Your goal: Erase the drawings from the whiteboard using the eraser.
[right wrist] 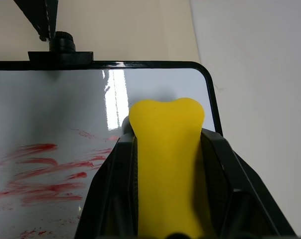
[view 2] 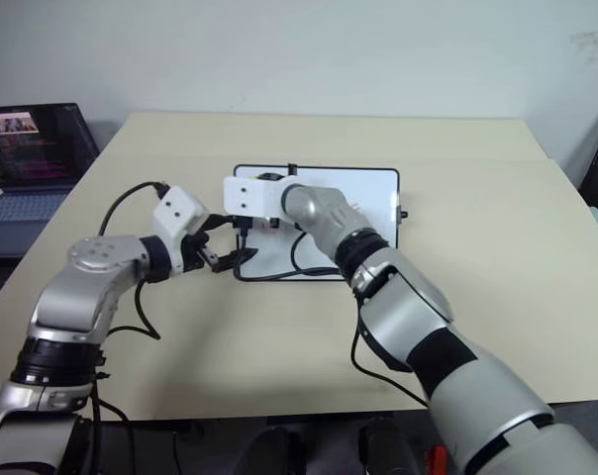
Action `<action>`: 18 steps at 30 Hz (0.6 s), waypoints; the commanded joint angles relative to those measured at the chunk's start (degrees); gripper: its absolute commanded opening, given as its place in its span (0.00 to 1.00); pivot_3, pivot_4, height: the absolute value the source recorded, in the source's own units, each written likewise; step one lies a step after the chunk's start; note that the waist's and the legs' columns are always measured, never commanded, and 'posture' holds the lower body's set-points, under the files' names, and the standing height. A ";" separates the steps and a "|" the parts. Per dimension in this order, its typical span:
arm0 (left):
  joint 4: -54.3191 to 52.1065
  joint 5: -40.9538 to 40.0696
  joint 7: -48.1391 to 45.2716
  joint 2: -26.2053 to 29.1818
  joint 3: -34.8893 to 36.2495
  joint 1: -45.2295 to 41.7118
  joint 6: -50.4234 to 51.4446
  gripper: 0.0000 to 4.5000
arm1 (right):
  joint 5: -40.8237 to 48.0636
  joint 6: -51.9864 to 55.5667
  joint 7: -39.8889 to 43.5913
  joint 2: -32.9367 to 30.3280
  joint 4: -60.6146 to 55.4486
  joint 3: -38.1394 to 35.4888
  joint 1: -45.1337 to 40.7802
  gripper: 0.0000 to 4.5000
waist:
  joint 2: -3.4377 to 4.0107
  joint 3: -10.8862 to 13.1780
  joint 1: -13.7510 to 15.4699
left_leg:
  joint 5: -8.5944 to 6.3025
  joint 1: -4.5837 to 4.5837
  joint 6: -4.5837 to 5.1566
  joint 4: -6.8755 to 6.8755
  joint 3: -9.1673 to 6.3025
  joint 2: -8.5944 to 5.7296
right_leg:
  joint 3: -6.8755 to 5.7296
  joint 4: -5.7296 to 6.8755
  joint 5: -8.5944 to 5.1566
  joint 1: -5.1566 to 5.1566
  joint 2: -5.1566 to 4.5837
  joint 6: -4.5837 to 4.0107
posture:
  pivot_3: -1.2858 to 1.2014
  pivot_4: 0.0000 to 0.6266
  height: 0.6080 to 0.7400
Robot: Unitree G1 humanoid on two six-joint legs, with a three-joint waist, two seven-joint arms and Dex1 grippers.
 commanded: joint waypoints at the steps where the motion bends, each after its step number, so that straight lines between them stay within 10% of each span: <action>1: 0.77 -0.51 1.48 -0.25 2.36 -2.60 0.51 1.00 | -0.12 1.01 0.60 -1.99 0.56 -0.66 0.10 0.29 | 0.00 0.00 0.14 | 0.00 0.00 0.00 0.00 0.00 0.00 | 0.00 0.00 0.00 0.00 0.00 0.00 | 0.52 0.24 1.00; 18: 9.86 -0.81 1.69 -1.44 2.94 -8.03 -0.57 1.00 | -0.34 3.56 4.94 -10.22 -3.68 -0.64 7.45 0.29 | -0.08 -0.06 0.79 | 0.01 0.24 0.00 0.07 -0.09 -0.10 | -0.09 0.00 0.00 0.33 -0.08 0.01 | 0.52 0.24 1.00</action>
